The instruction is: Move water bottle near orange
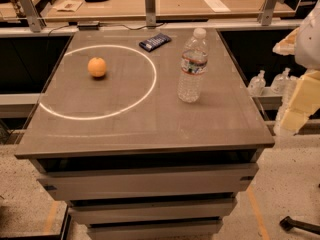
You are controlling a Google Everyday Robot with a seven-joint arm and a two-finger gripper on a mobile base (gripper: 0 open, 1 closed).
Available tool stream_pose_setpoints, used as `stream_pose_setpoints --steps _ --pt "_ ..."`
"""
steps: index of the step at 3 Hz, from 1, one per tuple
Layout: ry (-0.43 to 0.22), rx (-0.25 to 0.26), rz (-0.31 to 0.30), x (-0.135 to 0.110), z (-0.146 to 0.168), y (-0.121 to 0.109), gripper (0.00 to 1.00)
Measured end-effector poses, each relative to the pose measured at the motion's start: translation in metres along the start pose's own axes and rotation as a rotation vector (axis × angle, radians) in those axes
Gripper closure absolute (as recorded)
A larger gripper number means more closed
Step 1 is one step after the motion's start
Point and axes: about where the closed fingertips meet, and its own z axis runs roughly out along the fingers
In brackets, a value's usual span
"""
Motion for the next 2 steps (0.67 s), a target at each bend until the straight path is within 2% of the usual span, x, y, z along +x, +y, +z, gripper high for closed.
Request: stream_pose_setpoints --steps 2 --pt "-0.022 0.002 0.006 -0.0006 0.0002 -0.001 0.0"
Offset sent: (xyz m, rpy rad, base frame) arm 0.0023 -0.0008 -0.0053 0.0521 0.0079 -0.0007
